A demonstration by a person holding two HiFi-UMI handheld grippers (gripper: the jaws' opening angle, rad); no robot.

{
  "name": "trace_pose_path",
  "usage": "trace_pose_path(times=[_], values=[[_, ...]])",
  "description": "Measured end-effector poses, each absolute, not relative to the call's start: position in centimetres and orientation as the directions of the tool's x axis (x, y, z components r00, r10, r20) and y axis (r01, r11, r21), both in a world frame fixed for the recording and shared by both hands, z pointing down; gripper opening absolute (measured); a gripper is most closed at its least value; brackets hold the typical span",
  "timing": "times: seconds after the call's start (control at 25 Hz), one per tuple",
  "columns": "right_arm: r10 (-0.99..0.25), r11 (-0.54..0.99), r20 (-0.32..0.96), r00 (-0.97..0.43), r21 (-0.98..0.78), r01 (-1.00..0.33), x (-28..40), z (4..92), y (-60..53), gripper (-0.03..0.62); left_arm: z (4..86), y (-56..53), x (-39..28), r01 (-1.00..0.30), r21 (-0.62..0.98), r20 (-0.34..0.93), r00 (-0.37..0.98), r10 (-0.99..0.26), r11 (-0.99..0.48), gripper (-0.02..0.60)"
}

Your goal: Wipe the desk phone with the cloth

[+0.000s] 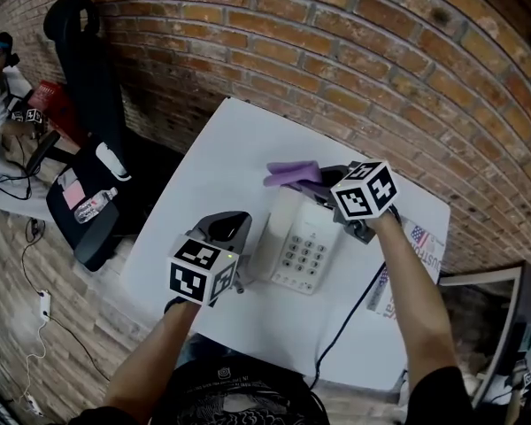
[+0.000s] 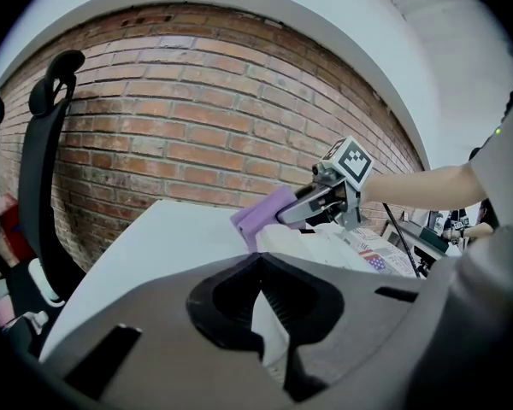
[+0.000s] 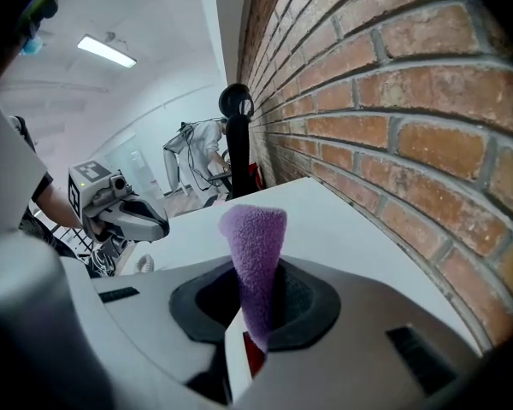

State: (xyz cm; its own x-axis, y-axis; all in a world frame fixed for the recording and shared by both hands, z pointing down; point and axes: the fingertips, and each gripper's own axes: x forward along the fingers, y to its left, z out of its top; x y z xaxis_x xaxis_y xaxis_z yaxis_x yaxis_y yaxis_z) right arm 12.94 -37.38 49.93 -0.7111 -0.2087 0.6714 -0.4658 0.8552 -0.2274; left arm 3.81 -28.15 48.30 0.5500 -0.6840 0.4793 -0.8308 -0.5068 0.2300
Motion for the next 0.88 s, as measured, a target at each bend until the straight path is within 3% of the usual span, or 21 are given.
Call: trace_pose_path(times=[0.88], values=[[-0.314,0.768,0.661,-0.682,-0.246,-0.592,20.4,49.9,-35.8,0.050,48.1,-27.8,7.2,-0.786,0.215,0.478,0.602,-0.640,-0.579,0.006]])
